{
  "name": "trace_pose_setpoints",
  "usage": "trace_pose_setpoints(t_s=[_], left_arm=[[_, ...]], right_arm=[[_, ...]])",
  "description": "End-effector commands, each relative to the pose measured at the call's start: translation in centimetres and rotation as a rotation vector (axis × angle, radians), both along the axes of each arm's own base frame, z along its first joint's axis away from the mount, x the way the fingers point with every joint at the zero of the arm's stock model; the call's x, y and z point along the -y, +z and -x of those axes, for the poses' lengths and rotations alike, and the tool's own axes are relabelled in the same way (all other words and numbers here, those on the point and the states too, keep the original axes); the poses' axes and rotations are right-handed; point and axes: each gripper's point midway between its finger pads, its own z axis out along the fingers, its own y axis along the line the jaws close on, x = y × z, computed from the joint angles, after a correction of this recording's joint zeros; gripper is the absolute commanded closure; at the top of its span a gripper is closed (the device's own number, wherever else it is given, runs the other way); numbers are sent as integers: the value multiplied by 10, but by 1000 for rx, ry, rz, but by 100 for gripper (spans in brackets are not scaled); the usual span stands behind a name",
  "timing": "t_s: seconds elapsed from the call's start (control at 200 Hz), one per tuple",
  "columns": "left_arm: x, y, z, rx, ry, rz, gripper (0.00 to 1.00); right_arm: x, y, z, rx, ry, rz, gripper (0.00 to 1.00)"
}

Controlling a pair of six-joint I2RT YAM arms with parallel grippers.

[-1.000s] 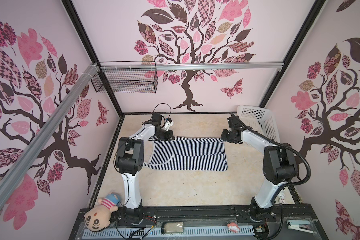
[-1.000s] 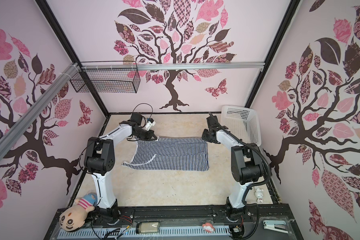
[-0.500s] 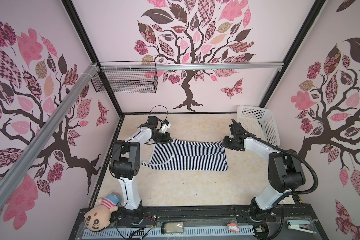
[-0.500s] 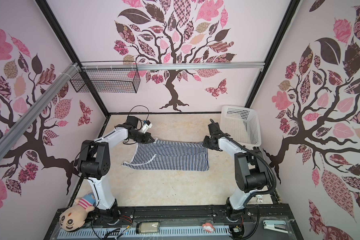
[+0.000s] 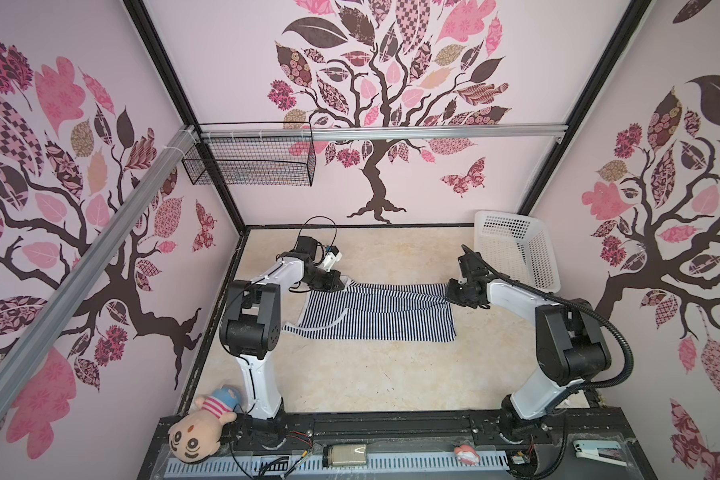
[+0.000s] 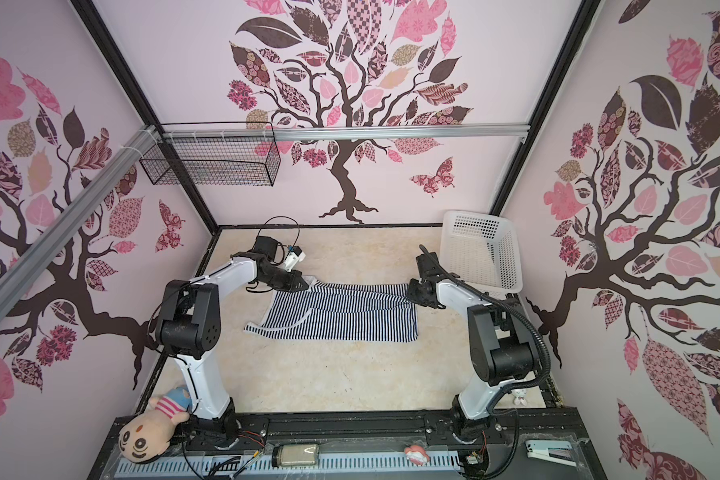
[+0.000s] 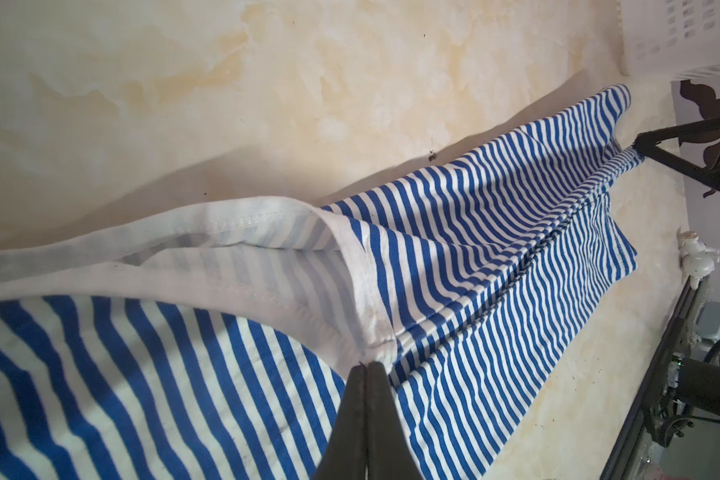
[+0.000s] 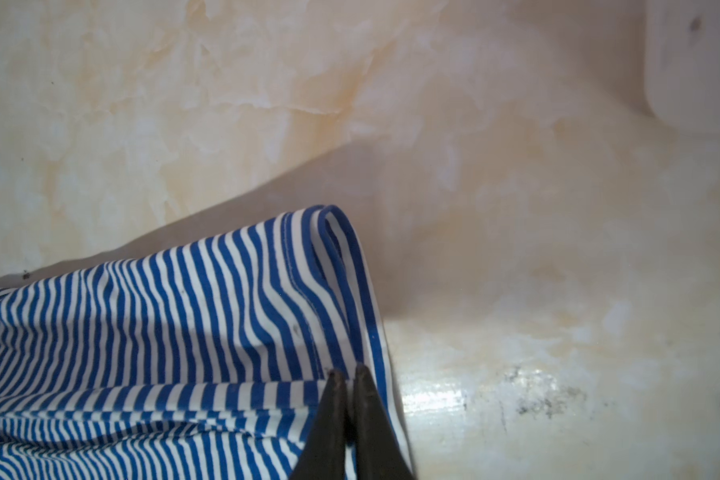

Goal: Fold and stack the tank tops

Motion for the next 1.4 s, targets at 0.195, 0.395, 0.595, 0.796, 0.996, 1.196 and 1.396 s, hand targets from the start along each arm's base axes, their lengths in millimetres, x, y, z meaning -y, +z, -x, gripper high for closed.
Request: trace_pose_setpoints(t_s=[0.195,0.395,0.595,0.796,0.996,1.196,1.396], left_arm=[[-13,-17,13,-23,-23,-79,100],[-12,-22,23,-34,-40,-85,100],[-15,-33,25,-56,-44,-126,100],[-14,-41,29,-78,-60,-162,92],[-11,-37,40,-90,-103,-167,80],[-14,-19,50,-36,-162,-218,73],[-15,13,34,54,-136,-201,72]], right_arm=[[11,2,-2,1,-21,57,90],[13,-1,0,-12,-21,67,90],[11,-6,4,-26,-17,57,86],[8,-6,8,-33,-8,39,81],[-2,14,2,18,-5,-11,80],[-23,36,-11,61,30,-21,67],[-25,36,-19,63,30,-9,54]])
